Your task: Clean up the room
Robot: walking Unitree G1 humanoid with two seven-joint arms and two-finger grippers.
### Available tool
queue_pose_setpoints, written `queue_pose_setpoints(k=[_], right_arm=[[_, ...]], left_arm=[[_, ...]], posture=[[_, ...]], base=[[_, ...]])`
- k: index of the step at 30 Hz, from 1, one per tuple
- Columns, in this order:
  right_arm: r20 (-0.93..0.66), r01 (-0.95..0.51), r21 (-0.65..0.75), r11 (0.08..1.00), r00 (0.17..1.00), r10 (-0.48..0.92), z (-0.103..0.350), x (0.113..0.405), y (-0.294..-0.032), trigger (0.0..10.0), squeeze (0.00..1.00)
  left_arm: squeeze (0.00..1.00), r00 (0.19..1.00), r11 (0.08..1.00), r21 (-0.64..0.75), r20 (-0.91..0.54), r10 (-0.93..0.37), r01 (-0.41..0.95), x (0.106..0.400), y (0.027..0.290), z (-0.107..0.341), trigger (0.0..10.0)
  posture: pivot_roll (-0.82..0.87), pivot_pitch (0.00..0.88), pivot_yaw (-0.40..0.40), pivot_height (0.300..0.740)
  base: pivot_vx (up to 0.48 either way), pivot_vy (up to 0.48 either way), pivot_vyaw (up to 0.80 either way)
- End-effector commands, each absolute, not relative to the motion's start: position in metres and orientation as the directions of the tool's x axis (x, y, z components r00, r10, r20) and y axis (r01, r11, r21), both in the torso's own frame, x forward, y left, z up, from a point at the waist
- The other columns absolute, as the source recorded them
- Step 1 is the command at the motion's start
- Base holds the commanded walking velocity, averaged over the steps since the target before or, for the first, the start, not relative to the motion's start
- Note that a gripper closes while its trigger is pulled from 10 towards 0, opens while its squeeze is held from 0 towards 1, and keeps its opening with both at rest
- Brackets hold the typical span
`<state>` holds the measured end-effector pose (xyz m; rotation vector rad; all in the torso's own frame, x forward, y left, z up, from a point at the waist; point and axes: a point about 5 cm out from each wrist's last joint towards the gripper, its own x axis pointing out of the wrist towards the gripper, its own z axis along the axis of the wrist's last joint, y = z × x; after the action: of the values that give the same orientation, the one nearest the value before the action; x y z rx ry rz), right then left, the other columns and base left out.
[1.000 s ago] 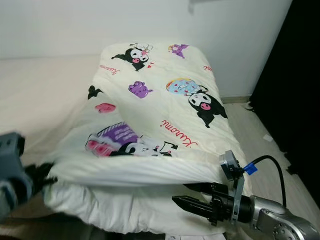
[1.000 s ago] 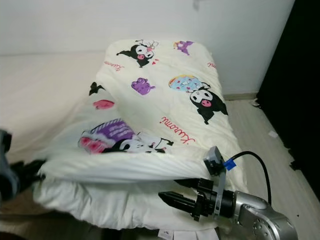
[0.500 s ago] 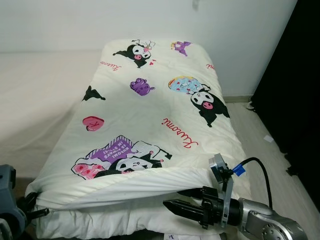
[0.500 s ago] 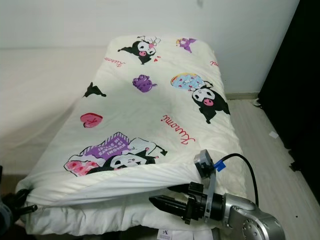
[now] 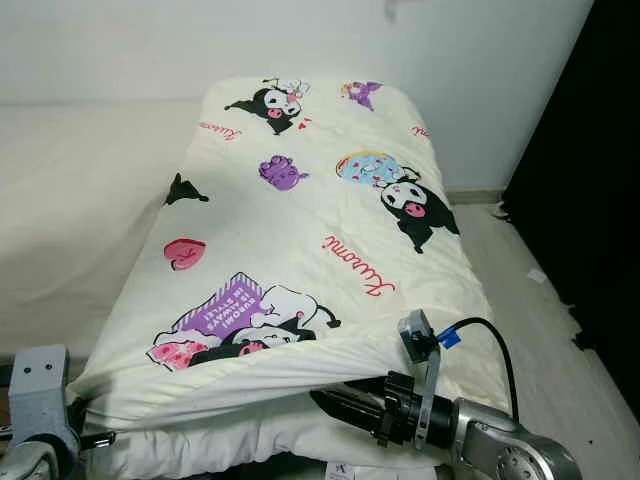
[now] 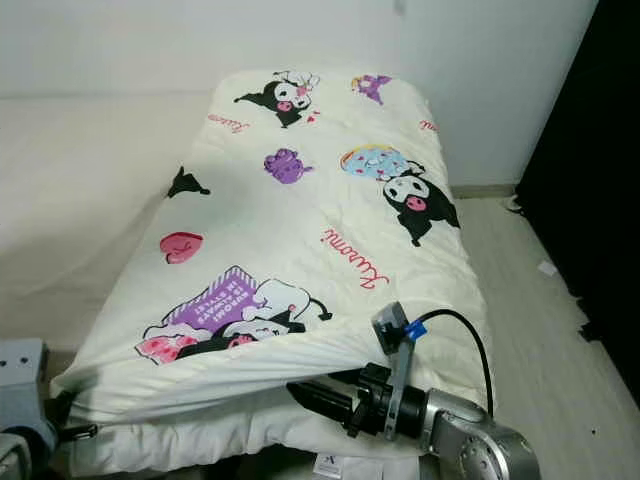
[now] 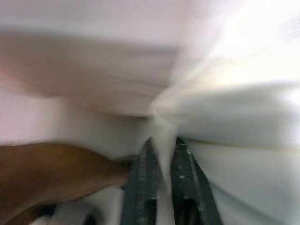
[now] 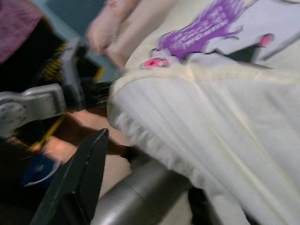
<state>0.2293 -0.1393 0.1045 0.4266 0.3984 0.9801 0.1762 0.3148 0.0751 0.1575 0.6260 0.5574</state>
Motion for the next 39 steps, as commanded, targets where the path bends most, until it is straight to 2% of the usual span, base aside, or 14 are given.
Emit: queue_pose_setpoints(k=[1, 2, 3, 8, 12, 17, 22, 27, 29, 31, 32, 33, 36, 39], right_arm=[[-0.163, -0.656, 0.474, 0.587, 0.590, 0.791, 0.104, 0.234, -0.162, 10.0, 0.95], [-0.163, -0.656, 0.474, 0.587, 0.590, 0.791, 0.104, 0.234, -0.162, 10.0, 0.95], [-0.162, -0.653, 0.473, 0.591, 0.595, 0.787, 0.105, 0.234, -0.163, 10.0, 0.95], [-0.161, -0.646, 0.475, 0.598, 0.604, 0.781, 0.104, 0.236, -0.162, 10.0, 0.95], [-0.198, -0.661, 0.493, 0.565, 0.548, 0.813, 0.099, 0.227, -0.156, 10.0, 0.94], [-0.221, -0.675, 0.508, 0.534, 0.498, 0.839, 0.095, 0.219, -0.154, 10.0, 0.94], [-0.191, -0.745, 0.565, 0.356, 0.301, 0.934, 0.104, 0.195, -0.141, 10.0, 0.95], [0.039, -0.798, 0.590, 0.126, 0.184, 0.982, 0.144, 0.189, -0.127, 10.0, 0.95], [0.126, -0.814, 0.579, 0.044, 0.143, 0.982, 0.159, 0.189, -0.117, 10.0, 0.94], [0.153, -0.818, 0.574, 0.023, 0.135, 0.979, 0.163, 0.189, -0.114, 10.0, 0.94], [0.240, -0.821, 0.570, -0.025, 0.138, 0.961, 0.174, 0.192, -0.113, 10.0, 0.90], [0.240, -0.821, 0.570, -0.025, 0.138, 0.961, 0.174, 0.192, -0.113, 10.0, 0.90], [0.233, -0.814, 0.580, -0.023, 0.139, 0.963, 0.176, 0.191, -0.109, 10.0, 0.48], [0.154, -0.799, 0.601, 0.016, 0.135, 0.979, 0.166, 0.187, -0.107, 10.0, 0.45]], left_arm=[[0.89, 0.522, 0.721, 0.458, -0.498, 0.693, -0.521, 0.152, 0.344, 0.072, 10.0], [0.89, 0.522, 0.721, 0.458, -0.498, 0.693, -0.521, 0.152, 0.344, 0.072, 10.0], [1.00, 0.519, 0.714, 0.474, -0.491, 0.700, -0.514, 0.151, 0.345, 0.072, 10.0], [1.00, 0.540, 0.722, 0.545, -0.486, 0.687, -0.427, 0.154, 0.342, 0.069, 10.0], [1.00, 0.638, 0.716, 0.678, -0.479, 0.603, -0.167, 0.161, 0.334, 0.073, 10.0], [1.00, 0.677, 0.709, 0.690, -0.455, 0.579, -0.142, 0.168, 0.329, 0.078, 10.0], [1.00, 0.841, 0.900, 0.329, -0.362, 0.401, -0.287, 0.212, 0.293, 0.109, 10.0], [1.00, 0.922, 0.932, 0.222, -0.198, 0.332, -0.287, 0.240, 0.280, 0.147, 10.0], [0.47, 0.943, 0.939, 0.215, -0.142, 0.301, -0.267, 0.253, 0.274, 0.162, 10.0], [0.47, 0.948, 0.941, 0.213, -0.127, 0.292, -0.261, 0.256, 0.273, 0.166, 10.0], [0.03, 0.955, 0.944, 0.214, -0.107, 0.277, -0.250, 0.262, 0.270, 0.171, 10.0], [0.03, 0.955, 0.944, 0.214, -0.107, 0.277, -0.250, 0.262, 0.270, 0.171, 10.0], [0.00, 0.970, 0.960, 0.189, -0.088, 0.227, -0.207, 0.271, 0.259, 0.176, 10.0], [0.00, 0.973, 0.965, 0.176, -0.092, 0.210, -0.192, 0.273, 0.256, 0.175, 10.0]], posture=[[0.01, 0.165, 0.068, 0.510], [0.01, 0.165, 0.068, 0.510], [0.01, 0.166, 0.068, 0.510], [0.01, 0.169, 0.070, 0.510], [0.01, 0.175, 0.069, 0.510], [0.01, 0.175, 0.067, 0.510], [-0.01, 0.170, 0.070, 0.510], [-0.02, 0.169, 0.070, 0.510], [-0.03, 0.162, 0.069, 0.510], [-0.03, 0.161, 0.069, 0.510], [-0.03, 0.158, 0.069, 0.510], [-0.03, 0.158, 0.069, 0.510], [-0.05, 0.144, 0.075, 0.510], [-0.05, 0.144, 0.075, 0.510]], base=[[0.000, 0.000, 0.00], [0.000, 0.000, 0.00], [0.000, 0.000, 0.00], [0.000, 0.000, 0.00], [0.000, 0.000, 0.00], [0.000, 0.000, 0.00], [0.000, 0.000, 0.00], [0.000, 0.000, 0.00], [0.000, 0.000, 0.00], [0.000, 0.000, 0.00], [0.000, 0.000, 0.00], [0.000, 0.000, 0.00], [0.000, 0.000, 0.00], [0.000, 0.000, 0.00]])
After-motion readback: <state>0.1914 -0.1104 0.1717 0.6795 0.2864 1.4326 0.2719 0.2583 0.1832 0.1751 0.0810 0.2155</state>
